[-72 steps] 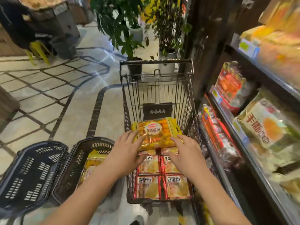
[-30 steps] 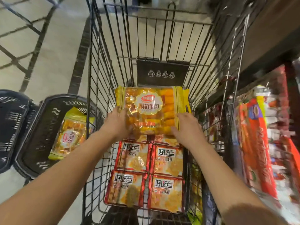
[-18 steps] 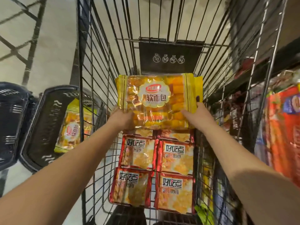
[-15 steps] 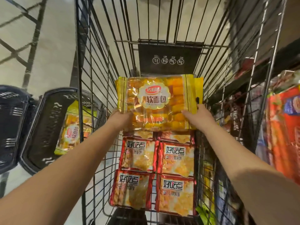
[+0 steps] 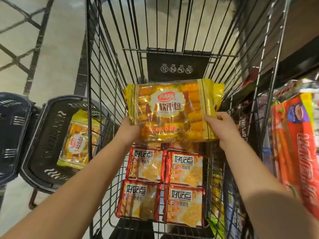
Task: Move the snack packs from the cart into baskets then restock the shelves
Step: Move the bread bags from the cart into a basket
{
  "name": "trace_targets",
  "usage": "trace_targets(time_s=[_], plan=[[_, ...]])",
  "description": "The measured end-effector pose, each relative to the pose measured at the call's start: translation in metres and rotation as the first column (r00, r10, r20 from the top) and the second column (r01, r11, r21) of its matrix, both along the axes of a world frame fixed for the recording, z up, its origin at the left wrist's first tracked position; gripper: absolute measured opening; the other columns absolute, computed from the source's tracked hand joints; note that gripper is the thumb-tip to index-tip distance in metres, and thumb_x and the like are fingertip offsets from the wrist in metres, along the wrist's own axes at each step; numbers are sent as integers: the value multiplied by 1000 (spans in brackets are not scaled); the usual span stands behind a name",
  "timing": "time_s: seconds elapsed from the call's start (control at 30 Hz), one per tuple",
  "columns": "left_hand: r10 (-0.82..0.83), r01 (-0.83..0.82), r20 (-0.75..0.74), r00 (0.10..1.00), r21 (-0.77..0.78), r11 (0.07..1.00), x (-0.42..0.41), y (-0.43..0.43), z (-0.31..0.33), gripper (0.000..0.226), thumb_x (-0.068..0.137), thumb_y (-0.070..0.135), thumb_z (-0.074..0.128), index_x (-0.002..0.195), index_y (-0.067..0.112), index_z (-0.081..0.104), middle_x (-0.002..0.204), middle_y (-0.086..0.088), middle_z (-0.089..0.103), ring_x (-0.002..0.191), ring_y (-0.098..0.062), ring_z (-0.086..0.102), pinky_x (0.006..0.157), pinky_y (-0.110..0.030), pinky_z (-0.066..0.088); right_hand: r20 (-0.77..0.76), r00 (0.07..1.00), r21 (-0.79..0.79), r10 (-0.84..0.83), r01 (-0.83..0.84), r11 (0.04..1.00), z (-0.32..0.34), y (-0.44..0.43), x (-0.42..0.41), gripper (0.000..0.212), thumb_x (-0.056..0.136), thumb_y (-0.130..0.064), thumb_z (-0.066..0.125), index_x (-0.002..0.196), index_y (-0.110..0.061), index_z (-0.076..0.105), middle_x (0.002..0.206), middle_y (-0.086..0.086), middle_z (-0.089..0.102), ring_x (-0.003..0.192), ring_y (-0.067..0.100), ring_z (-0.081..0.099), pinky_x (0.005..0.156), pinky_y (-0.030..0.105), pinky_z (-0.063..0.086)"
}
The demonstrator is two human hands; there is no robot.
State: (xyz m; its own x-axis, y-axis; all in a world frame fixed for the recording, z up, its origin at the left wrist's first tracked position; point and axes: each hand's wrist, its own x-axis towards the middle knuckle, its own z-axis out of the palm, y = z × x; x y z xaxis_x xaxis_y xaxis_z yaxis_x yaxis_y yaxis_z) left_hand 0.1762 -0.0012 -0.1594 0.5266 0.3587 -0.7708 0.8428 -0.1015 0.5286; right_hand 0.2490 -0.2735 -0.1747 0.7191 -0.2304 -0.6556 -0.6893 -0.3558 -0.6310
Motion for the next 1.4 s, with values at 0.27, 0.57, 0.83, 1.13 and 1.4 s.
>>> trace_targets(time_s=[0.27,0.57,0.83,1.13,1.4], plan=[[-212,169,116,970,301,939,-14,-3,72,29,108,35,44,116,9,51,109,-9,64,97,-28,61,80,-37,47,167,984,0,61,-62,998,97,-14,-30,27,87,-38,77,103,-24,61,95,-5,66,82,9,64,66,28,51],[-205,97,391,897,277,956,-63,7,170,39,102,53,43,116,20,59,96,-5,74,88,-26,72,85,-51,59,301,953,10,22,-26,1000,202,-19,-80,25,90,-14,77,76,-26,60,57,-16,69,50,-7,63,46,11,48],[-104,-55,459,882,321,945,-136,25,239,23,106,35,50,117,27,69,102,7,75,94,-11,71,86,-40,58,318,937,145,143,-197,970,222,-5,-119,41,83,-40,81,118,-27,64,115,-8,73,104,15,70,98,44,55],[149,-328,473,868,321,888,-255,61,262,23,93,47,53,100,37,73,93,9,78,90,-17,74,86,-52,58,464,789,127,402,-508,852,259,67,-139,39,85,-33,80,121,-25,68,105,-5,73,88,6,67,65,13,51],[331,-508,478,814,308,804,-325,118,267,23,105,26,53,95,20,73,85,3,74,81,-13,69,69,-27,55,485,683,107,546,-666,738,279,165,-171,40,85,-40,79,122,-31,66,105,-7,76,86,10,74,77,36,60]])
